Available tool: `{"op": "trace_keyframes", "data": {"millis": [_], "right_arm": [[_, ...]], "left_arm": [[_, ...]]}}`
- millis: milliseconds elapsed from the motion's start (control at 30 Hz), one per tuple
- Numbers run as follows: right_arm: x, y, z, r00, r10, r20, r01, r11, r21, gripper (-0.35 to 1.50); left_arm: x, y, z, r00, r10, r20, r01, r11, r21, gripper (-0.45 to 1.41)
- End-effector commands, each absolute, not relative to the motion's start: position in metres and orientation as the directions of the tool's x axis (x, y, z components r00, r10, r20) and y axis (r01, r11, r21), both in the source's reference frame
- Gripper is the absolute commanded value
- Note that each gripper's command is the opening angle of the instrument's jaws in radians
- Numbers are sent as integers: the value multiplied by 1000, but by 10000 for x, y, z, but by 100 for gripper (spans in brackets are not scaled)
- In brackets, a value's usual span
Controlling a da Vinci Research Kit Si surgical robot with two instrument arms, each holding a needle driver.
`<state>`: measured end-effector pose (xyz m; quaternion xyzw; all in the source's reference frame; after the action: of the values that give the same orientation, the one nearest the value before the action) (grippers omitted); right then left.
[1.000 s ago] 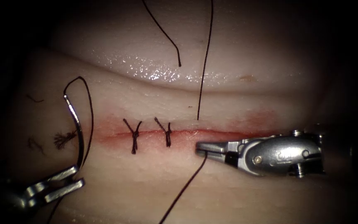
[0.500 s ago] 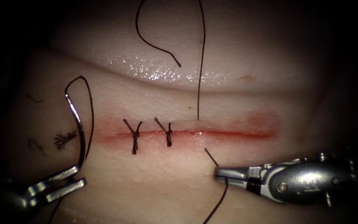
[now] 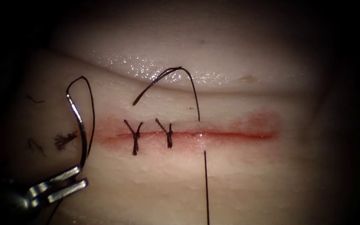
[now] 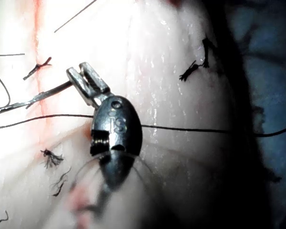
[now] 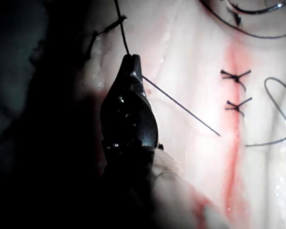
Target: Wound Closure
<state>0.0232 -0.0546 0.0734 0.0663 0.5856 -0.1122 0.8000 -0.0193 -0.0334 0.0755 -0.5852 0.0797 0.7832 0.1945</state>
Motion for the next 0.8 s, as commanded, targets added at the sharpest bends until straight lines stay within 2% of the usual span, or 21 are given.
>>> {"op": "trace_keyframes", "data": {"millis": [33,133,167,200,233,267,333,433,800], "right_arm": [[243,-563,726,280,-104,-954,278,960,-23,-35],[247,-565,710,268,-100,-958,279,960,-22,-35],[248,-560,709,264,-91,-960,267,964,-18,-11],[247,-547,710,257,-73,-964,213,977,-17,83],[246,-536,713,254,-59,-965,170,985,-15,113],[244,-527,716,255,-48,-966,139,990,-12,127],[241,-509,725,267,-29,-963,94,996,-4,140],[235,-480,746,287,-10,-958,45,999,3,147],[225,-425,842,359,-14,-933,-19,1000,-22,145]], "left_arm": [[-198,-340,760,-238,213,-947,-397,-912,-105,-45],[-199,-340,760,-239,213,-947,-398,-912,-105,-45],[-199,-340,760,-239,213,-947,-398,-911,-105,-45],[-200,-340,760,-239,214,-947,-399,-911,-105,-45],[-201,-340,760,-240,214,-947,-400,-911,-105,-45],[-202,-340,759,-240,214,-947,-400,-910,-104,-45],[-202,-341,758,-240,214,-947,-401,-910,-104,-45],[-203,-342,758,-240,214,-947,-401,-910,-104,-45],[-201,-338,749,-230,233,-945,-416,-901,-121,-45]]}}
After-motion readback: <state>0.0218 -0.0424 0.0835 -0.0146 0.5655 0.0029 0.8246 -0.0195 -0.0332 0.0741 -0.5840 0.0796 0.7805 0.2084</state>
